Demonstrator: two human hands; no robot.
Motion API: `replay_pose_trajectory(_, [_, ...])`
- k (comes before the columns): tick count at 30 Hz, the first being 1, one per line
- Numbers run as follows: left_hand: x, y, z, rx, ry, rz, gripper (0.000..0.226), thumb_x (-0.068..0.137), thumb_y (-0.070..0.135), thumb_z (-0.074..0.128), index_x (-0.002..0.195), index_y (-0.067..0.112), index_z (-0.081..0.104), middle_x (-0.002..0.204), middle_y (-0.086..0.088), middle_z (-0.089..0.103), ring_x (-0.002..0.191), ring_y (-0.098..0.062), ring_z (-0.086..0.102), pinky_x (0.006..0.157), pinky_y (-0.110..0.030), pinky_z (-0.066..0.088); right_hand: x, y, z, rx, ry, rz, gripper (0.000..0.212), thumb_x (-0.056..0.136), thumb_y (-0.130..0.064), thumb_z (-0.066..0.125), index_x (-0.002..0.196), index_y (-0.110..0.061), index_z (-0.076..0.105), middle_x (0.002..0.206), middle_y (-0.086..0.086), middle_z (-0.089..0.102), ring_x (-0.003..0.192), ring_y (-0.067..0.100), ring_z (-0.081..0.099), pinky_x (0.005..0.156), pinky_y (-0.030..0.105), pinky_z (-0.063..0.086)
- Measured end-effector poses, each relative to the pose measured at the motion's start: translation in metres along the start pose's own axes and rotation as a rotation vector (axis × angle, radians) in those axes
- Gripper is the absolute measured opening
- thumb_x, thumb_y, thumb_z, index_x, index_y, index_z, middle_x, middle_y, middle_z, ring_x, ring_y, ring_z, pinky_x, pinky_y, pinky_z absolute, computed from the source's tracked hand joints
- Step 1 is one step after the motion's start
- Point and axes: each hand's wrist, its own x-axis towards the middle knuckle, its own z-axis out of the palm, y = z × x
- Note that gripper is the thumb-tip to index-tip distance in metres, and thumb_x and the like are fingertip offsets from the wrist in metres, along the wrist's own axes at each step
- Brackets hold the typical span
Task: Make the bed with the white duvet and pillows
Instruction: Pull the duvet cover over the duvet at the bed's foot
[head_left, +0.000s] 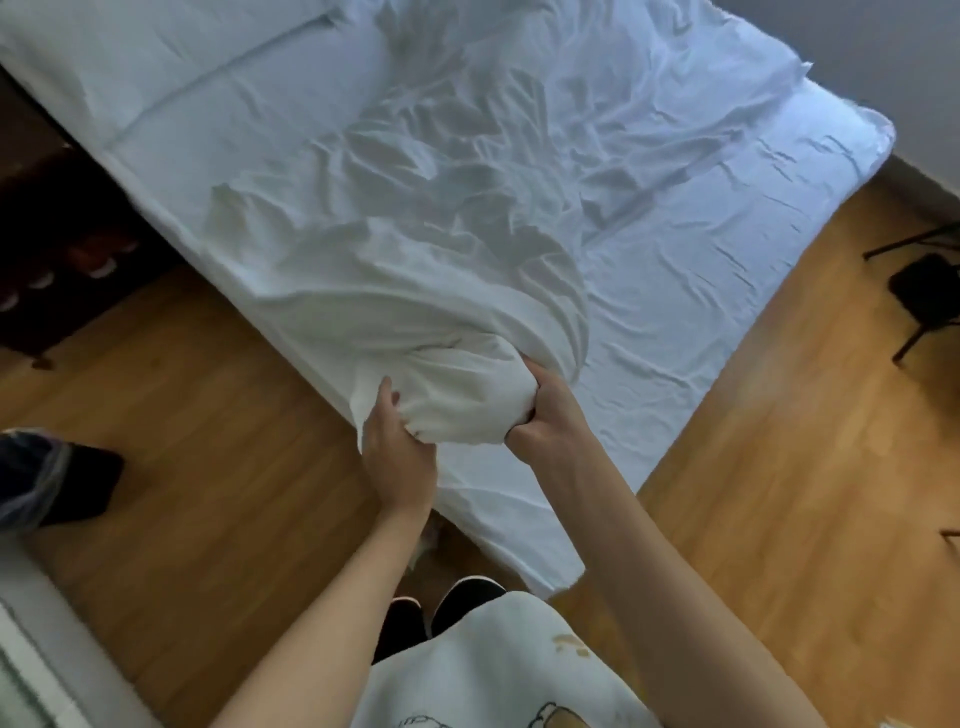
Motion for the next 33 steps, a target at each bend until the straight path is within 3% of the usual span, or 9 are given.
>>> replay_pose_trajectory(3, [-0.022, -0.001, -0.015, 0.079, 0.083, 0.285, 0.049, 0.085, 0.001, 0.063, 0.132, 0.006, 0.052, 0.109, -0.011, 0.065, 0.102, -0.03, 0.059, 0.085, -0.046, 0.052, -0.017, 0.001, -0.048, -0.035, -0.039, -0.025, 0.032, 0.084, -0.012, 0.07, 0.116, -0.012, 0.069, 0.108, 0.011, 0.072, 0.103, 0.032, 0.067, 0.092, 0.048, 0.052])
replay_pose_trajectory(5, [-0.049, 0.018, -0.019, 0.114, 0.02, 0.433, 0.062, 0.08, -0.002, 0.063, 0.138, 0.006, 0.044, 0.119, -0.016, 0.058, 0.11, -0.03, 0.052, 0.093, -0.045, 0.049, -0.031, -0.004, -0.076, -0.082, -0.035, -0.025, 0.035, 0.084, -0.013, 0.069, 0.119, -0.012, 0.067, 0.112, 0.011, 0.071, 0.106, 0.031, 0.066, 0.095, 0.046, 0.051])
replay_pose_trajectory(7, [-0.085, 0.038, -0.017, 0.133, -0.109, 0.556, 0.079, 0.077, 0.005, 0.068, 0.144, 0.009, 0.028, 0.139, -0.018, 0.041, 0.126, -0.029, 0.038, 0.106, -0.046, 0.039, -0.046, -0.012, -0.096, -0.124, -0.036, -0.046, 0.037, 0.083, -0.014, 0.069, 0.12, -0.012, 0.068, 0.112, 0.01, 0.071, 0.106, 0.03, 0.066, 0.094, 0.044, 0.052])
replay_pose_trajectory(10, [-0.134, 0.062, -0.001, 0.228, -0.168, 0.714, 0.085, 0.078, 0.035, 0.071, 0.143, 0.008, 0.023, 0.146, -0.016, 0.028, 0.133, -0.031, 0.034, 0.112, -0.042, 0.032, -0.065, -0.022, -0.117, -0.17, -0.023, -0.079, 0.036, 0.08, -0.014, 0.072, 0.116, -0.009, 0.069, 0.108, 0.01, 0.072, 0.1, 0.028, 0.069, 0.085, 0.039, 0.057])
replay_pose_trajectory(13, [-0.177, 0.088, 0.025, 0.207, -0.058, 0.685, 0.081, 0.078, 0.042, 0.072, 0.138, 0.002, 0.035, 0.137, -0.016, 0.04, 0.125, -0.029, 0.043, 0.103, -0.033, 0.039, -0.075, -0.025, -0.15, -0.286, -0.039, -0.099, 0.03, 0.083, -0.017, 0.069, 0.111, -0.005, 0.07, 0.104, 0.01, 0.073, 0.095, 0.027, 0.07, 0.08, 0.037, 0.058])
replay_pose_trajectory(18, [-0.212, 0.112, 0.069, 0.354, 0.087, 0.621, 0.032, 0.074, 0.005, 0.075, 0.105, 0.007, 0.066, 0.092, -0.007, 0.063, 0.079, -0.023, 0.061, 0.056, -0.032, 0.055, -0.064, -0.047, -0.221, -0.445, -0.025, -0.136, 0.018, 0.087, -0.012, 0.064, 0.103, -0.003, 0.067, 0.088, 0.01, 0.071, 0.082, 0.024, 0.067, 0.086, 0.038, 0.053])
replay_pose_trajectory(24, [-0.258, 0.125, 0.109, 0.409, -0.041, 0.463, 0.037, 0.054, -0.016, 0.071, 0.081, 0.007, 0.062, 0.071, -0.004, 0.057, 0.061, -0.024, 0.056, 0.044, -0.024, 0.037, -0.027, -0.103, -0.266, -0.611, -0.182, -0.041, 0.041, 0.082, -0.015, 0.07, 0.121, -0.002, 0.061, 0.117, 0.013, 0.067, 0.114, 0.035, 0.061, 0.101, 0.045, 0.048])
replay_pose_trajectory(29, [-0.279, 0.13, 0.114, 0.479, -0.065, 0.422, 0.037, 0.051, -0.017, 0.067, 0.076, 0.008, 0.058, 0.069, -0.003, 0.053, 0.06, -0.024, 0.055, 0.038, -0.024, 0.037, 0.012, -0.152, -0.248, -0.492, -0.22, -0.02, 0.049, 0.087, -0.037, 0.067, 0.129, -0.014, 0.058, 0.123, 0.013, 0.066, 0.112, 0.033, 0.063, 0.095, 0.049, 0.051])
replay_pose_trajectory(33, [-0.285, 0.143, 0.103, 0.523, -0.072, 0.473, 0.032, 0.054, -0.017, 0.062, 0.075, 0.006, 0.06, 0.067, -0.003, 0.053, 0.059, -0.023, 0.053, 0.034, -0.028, 0.041, 0.021, -0.165, -0.23, -0.603, -0.176, -0.072, 0.047, 0.086, -0.029, 0.063, 0.127, -0.007, 0.059, 0.108, 0.012, 0.068, 0.1, 0.032, 0.065, 0.086, 0.043, 0.054])
